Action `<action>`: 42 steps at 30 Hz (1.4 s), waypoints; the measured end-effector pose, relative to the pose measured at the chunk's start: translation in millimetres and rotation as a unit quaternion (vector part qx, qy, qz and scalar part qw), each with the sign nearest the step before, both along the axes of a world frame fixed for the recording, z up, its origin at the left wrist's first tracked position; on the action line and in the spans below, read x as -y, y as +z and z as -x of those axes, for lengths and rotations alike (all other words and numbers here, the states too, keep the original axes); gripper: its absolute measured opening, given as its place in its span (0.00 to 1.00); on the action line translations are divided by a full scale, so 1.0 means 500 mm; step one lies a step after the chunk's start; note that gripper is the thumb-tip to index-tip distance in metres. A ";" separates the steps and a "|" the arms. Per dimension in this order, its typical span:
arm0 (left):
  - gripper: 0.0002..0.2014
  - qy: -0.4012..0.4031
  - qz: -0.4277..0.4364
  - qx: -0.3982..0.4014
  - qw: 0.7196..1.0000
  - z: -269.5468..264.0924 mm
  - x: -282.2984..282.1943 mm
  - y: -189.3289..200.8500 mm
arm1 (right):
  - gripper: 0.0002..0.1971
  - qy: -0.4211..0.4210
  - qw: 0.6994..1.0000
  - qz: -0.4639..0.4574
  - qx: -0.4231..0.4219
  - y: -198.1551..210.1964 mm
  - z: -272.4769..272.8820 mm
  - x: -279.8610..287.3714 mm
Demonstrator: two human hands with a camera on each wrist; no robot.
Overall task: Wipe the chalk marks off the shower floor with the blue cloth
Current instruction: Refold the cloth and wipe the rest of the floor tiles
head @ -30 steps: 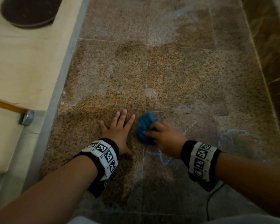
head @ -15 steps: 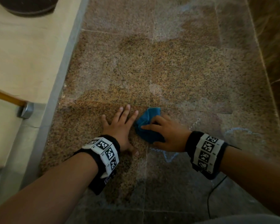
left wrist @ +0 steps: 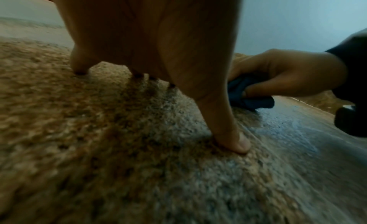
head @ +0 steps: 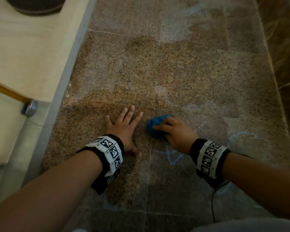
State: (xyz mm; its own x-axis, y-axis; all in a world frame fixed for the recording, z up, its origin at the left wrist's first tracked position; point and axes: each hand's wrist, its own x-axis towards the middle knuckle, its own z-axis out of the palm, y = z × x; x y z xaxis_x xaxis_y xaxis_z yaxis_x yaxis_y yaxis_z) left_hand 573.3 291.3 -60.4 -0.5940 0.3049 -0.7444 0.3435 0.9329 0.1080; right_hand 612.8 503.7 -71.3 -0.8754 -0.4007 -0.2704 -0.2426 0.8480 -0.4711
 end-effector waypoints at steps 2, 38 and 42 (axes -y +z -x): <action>0.70 0.002 -0.002 -0.002 1.000 -0.002 0.002 0.001 | 0.21 -0.074 0.997 -0.017 0.000 0.005 0.017 -0.027; 0.72 -0.045 0.024 0.001 0.999 -0.045 0.019 0.001 | 0.20 0.063 0.998 -0.028 0.012 0.011 -0.044 0.006; 0.73 -0.046 0.025 0.002 0.999 -0.045 0.018 -0.001 | 0.24 0.013 0.992 -0.124 0.011 0.012 -0.054 -0.003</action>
State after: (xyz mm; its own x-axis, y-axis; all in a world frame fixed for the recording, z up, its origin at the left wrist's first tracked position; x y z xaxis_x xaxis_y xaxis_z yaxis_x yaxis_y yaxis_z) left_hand 595.6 282.4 -61.0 -0.5625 0.3210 -0.7619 0.4284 0.9014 0.0635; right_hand 640.0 505.2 -65.0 -0.8583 -0.3414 -0.3830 -0.2575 0.9323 -0.2539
